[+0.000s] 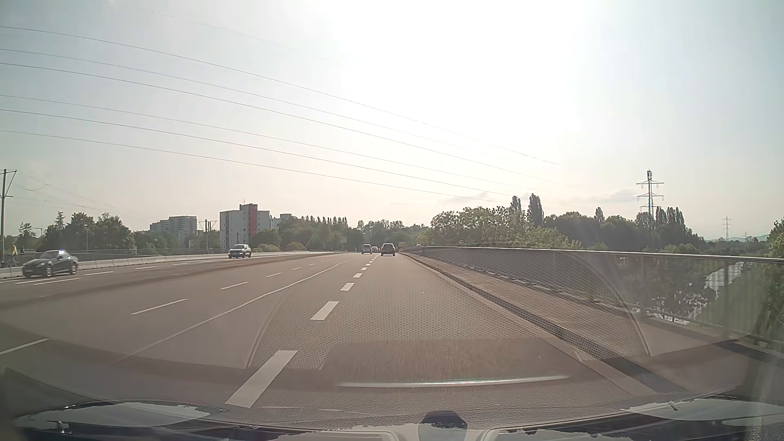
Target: Follow the waypoints while adhering to traffic rules and regulations
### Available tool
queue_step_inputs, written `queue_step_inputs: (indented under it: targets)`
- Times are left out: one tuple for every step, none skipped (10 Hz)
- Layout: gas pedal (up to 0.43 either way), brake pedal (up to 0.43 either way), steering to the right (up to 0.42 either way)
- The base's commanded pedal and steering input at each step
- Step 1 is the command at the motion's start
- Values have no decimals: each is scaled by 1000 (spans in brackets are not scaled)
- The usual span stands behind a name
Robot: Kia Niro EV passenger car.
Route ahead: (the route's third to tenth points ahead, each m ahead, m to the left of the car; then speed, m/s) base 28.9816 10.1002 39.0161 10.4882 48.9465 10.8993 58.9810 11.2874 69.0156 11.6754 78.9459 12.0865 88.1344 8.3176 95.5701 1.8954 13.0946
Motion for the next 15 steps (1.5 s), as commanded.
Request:
queue_step_inputs:
  targets:
    - [87, 0, -8]
    - [87, 0, -8]
    - [79, 0, -8]
    - [79, 0, -8]
    - [79, 0, -8]
    - [79, 0, -8]
    - [79, 0, -8]
    - [79, 0, -8]
    - [79, 0, -7]
    - [79, 0, -6]
    - [79, 0, -6]
    - [79, 0, -6]
    - [79, 0, -6]
    - [79, 0, -5]
    - [79, 0, -5]
